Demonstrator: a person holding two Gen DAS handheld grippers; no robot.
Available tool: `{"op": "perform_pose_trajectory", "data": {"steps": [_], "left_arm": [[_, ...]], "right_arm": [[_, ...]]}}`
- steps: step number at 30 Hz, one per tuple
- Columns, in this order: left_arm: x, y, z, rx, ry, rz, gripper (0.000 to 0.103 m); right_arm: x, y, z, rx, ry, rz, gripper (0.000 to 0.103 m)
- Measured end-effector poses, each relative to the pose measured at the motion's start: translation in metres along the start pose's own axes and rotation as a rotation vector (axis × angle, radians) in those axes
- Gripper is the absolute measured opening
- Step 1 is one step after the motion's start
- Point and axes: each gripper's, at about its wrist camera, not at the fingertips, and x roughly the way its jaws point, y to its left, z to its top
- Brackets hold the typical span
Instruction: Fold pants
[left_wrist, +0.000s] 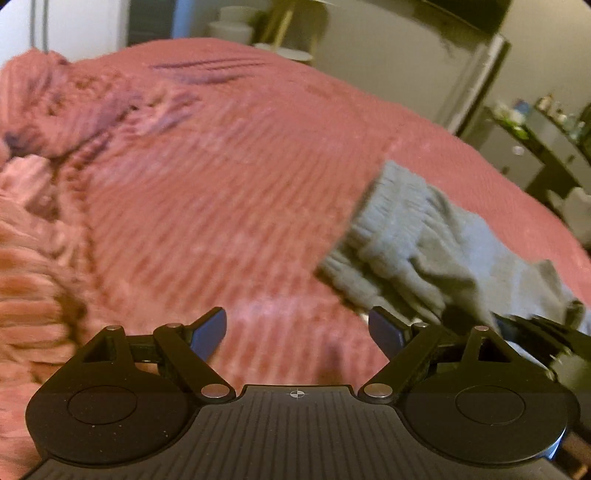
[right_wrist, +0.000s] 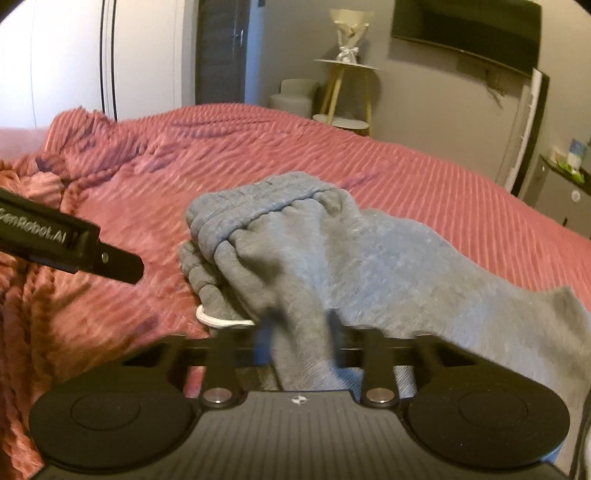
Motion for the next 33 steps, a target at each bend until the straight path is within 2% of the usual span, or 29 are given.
{"op": "perform_pose_trajectory", "data": {"steps": [2,6,12,16,20,23,24,26,29,33], "left_arm": [[-0.001,-0.005,-0.003,0.028,-0.018,-0.061,0.088],[0.005,-0.023,-0.011,0.165,-0.055,-0.115,0.087],[0.018,-0.047,-0.021,0.294,-0.056,-0.205,0.075],[0.031,-0.064,-0.024,0.408,-0.067,-0.162,0.048],[0.045,-0.076,-0.030,0.503,-0.058,-0.159,0.034],[0.057,-0.075,-0.029,0.485,-0.025,-0.148,0.016],[0.057,-0.074,-0.027,0.473,-0.026,-0.139,0.007],[0.053,-0.073,-0.024,0.456,-0.031,-0.135,0.006],[0.040,-0.074,-0.017,0.416,-0.082,-0.116,0.006],[0.015,-0.067,0.002,0.239,-0.123,-0.273,0.006]], "right_arm": [[-0.003,-0.011,0.005,0.076,-0.009,0.029,0.009],[-0.015,-0.046,0.014,0.263,-0.036,0.090,0.008],[-0.024,-0.066,0.018,0.352,-0.066,0.108,0.008],[-0.024,-0.067,0.020,0.361,-0.067,0.107,0.008],[-0.024,-0.070,0.023,0.371,-0.067,0.113,0.008],[-0.024,-0.073,0.023,0.378,-0.065,0.111,0.008],[-0.024,-0.073,0.023,0.378,-0.065,0.112,0.008],[-0.024,-0.074,0.023,0.375,-0.067,0.111,0.008],[-0.024,-0.076,0.025,0.388,-0.069,0.114,0.008],[-0.026,-0.078,0.026,0.390,-0.077,0.115,0.008]]}}
